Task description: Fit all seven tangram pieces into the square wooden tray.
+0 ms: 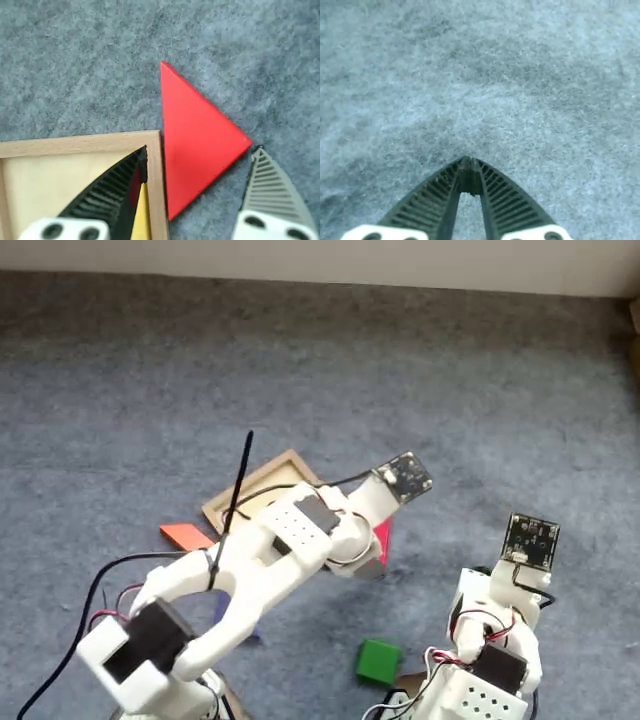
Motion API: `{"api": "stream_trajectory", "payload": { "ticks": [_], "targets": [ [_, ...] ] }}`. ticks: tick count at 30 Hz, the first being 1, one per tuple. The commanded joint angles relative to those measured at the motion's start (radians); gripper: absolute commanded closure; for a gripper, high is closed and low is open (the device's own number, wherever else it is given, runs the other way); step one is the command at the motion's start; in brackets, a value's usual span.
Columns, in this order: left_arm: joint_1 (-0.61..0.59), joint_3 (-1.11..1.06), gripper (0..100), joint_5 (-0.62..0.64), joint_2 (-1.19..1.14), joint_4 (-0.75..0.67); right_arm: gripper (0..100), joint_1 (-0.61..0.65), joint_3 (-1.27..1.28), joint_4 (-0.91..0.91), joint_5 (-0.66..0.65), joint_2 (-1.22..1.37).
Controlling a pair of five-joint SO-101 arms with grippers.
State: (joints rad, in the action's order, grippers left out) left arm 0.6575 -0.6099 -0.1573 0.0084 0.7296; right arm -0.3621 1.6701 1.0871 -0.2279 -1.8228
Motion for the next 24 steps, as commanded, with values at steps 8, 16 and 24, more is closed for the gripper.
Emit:
{"api": "stream_trajectory", "payload": {
  "ticks": [8, 16, 24],
  "targets": [
    [-0.002, 0.199, 64, 0.003, -0.165, 0.081, 99.2, -0.010, 0.079, -0.019, 0.009, -0.013],
    [-0.007, 0.351, 71, 0.000, -0.285, 0.213, 99.2, -0.010, 0.079, -0.018, 0.009, -0.013],
    [-0.005, 0.354, 82, 0.000, -0.283, 0.218, 99.2, -0.010, 0.079, -0.018, 0.009, -0.013]
  ]
}}
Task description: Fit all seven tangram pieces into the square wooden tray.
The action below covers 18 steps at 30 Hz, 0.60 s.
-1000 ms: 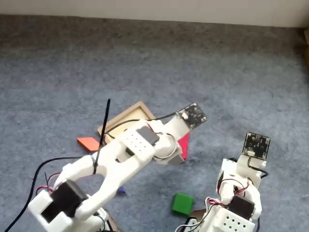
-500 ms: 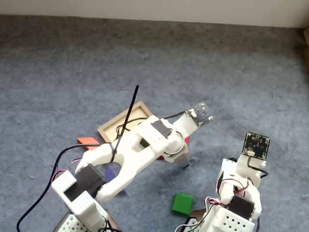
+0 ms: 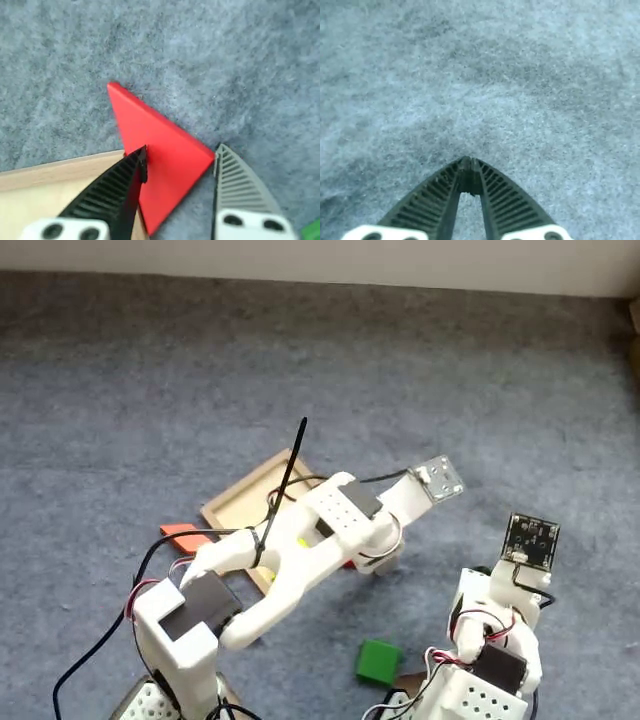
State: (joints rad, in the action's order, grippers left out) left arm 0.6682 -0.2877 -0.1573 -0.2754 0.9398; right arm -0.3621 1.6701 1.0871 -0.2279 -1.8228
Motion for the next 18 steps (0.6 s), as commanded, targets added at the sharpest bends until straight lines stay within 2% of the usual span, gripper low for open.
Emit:
{"api": "stream_trajectory", "payload": {
  "ticks": [1, 9, 18],
  "targets": [
    [-0.016, 0.031, 82, 0.000, 0.001, 0.008, 99.2, -0.010, 0.079, -0.018, 0.009, -0.013],
    [-0.024, 0.019, 82, 0.000, 0.088, 0.032, 99.2, -0.010, 0.079, -0.016, 0.009, -0.013],
    [-0.105, 0.027, 82, 0.000, 0.170, 0.052, 99.2, -0.010, 0.079, -0.016, 0.008, -0.013]
  ]
}}
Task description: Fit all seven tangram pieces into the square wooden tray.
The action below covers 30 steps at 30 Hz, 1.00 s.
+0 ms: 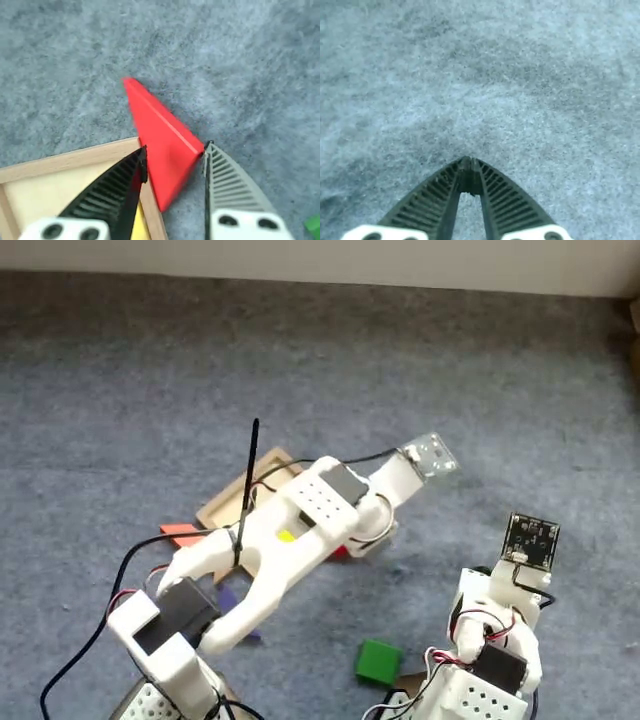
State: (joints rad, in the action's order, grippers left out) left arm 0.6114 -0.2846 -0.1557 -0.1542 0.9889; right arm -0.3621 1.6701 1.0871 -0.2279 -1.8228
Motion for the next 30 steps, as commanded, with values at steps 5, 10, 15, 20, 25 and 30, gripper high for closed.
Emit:
{"api": "stream_trajectory", "payload": {
  "ticks": [5, 10, 15, 20, 25, 30],
  "targets": [
    [-0.050, 0.025, 82, -0.002, 0.048, 0.003, 99.2, -0.010, 0.079, -0.016, 0.008, -0.013],
    [-0.088, 0.025, 82, -0.002, 0.048, 0.003, 99.2, -0.010, 0.079, -0.016, 0.008, -0.013],
    [-0.090, 0.018, 82, -0.002, 0.048, 0.003, 99.2, -0.010, 0.079, -0.016, 0.008, -0.013],
    [-0.070, 0.015, 82, -0.002, 0.047, 0.006, 99.2, -0.010, 0.079, -0.016, 0.008, -0.013],
    [-0.056, -0.004, 83, -0.002, 0.047, 0.003, 99.2, -0.010, 0.079, -0.016, 0.008, -0.013],
    [-0.031, -0.048, 92, -0.002, 0.047, -0.021, 99.2, -0.010, 0.079, -0.018, 0.008, -0.013]
  ]
}}
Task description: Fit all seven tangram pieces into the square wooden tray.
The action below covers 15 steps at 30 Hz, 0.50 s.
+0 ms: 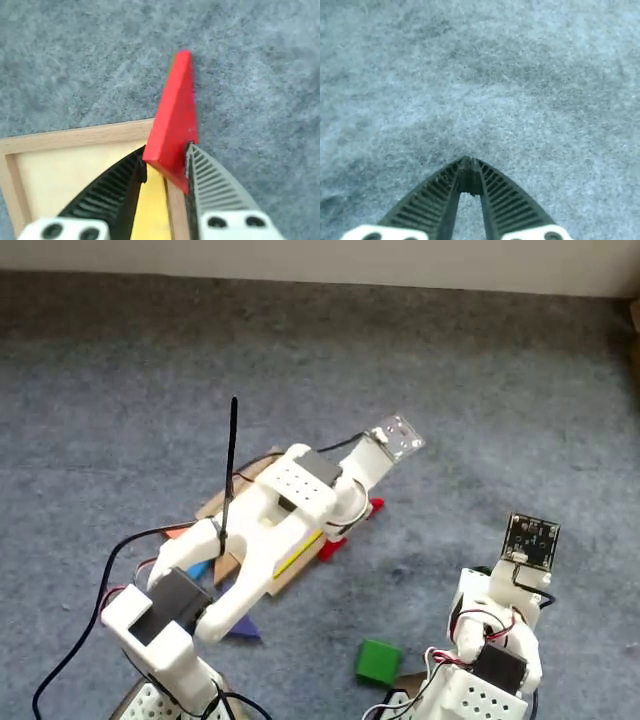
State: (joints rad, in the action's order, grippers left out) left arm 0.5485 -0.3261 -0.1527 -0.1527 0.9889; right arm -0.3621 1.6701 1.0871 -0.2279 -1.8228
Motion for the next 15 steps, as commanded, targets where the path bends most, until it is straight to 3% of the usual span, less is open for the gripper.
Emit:
{"api": "stream_trajectory", "payload": {
  "ticks": [1, 6, 15],
  "targets": [
    [0.042, -0.018, 93, -0.005, 0.047, -0.032, 99.2, -0.010, 0.079, -0.019, 0.008, -0.013],
    [0.084, -0.047, 99, -0.005, 0.054, -0.046, 99.2, -0.010, 0.079, -0.019, 0.008, -0.013],
    [0.058, -0.048, 99, 0.003, 0.180, -0.017, 99.2, -0.010, 0.079, -0.019, 0.008, -0.013]
  ]
}}
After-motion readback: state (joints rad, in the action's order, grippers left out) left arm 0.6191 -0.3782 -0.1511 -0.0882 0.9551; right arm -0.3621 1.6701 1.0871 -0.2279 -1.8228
